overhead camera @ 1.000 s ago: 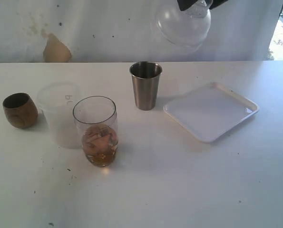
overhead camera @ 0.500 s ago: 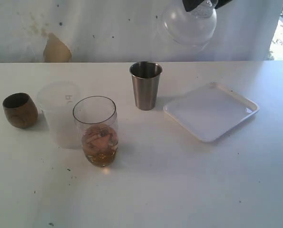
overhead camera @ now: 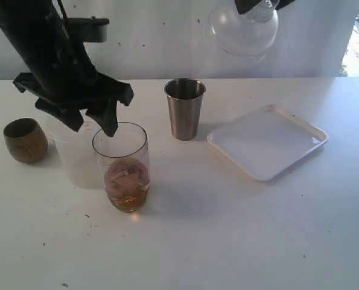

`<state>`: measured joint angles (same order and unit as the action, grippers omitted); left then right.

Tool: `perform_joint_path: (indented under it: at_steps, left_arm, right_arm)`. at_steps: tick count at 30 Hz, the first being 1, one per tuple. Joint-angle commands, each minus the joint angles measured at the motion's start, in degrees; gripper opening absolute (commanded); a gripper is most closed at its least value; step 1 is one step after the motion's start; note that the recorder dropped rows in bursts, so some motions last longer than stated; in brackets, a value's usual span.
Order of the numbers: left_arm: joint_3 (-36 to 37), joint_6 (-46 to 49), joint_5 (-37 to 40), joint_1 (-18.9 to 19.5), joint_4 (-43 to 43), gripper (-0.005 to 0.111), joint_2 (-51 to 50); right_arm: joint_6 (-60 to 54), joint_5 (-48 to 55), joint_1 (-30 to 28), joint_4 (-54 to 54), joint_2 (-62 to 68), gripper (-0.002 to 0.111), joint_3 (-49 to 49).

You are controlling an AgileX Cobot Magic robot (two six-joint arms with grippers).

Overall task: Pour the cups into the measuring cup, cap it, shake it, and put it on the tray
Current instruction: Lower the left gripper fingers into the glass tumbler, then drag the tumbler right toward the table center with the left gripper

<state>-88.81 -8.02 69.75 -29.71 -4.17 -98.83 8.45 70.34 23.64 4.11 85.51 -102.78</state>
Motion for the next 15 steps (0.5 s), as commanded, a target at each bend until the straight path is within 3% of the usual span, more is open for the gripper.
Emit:
perform_joint_path:
  at_steps: [1, 11, 15]
  left_arm:
    - [2.4, -4.1, 0.2, -0.9, 2.1, 0.058, 0.1]
    - [6.6, -12.9, -9.7, -1.3, 0.5, 0.053, -1.1]
    - [6.9, -12.9, -8.4, -1.3, 1.0, 0.053, -3.2]
  right_arm:
    - [-0.3, -0.4, -0.3, 0.7, 0.0, 0.000, 0.2]
    - [-0.3, -0.4, -0.3, 0.7, 0.0, 0.000, 0.2]
    - [-0.3, -0.4, -0.3, 0.7, 0.0, 0.000, 0.2]
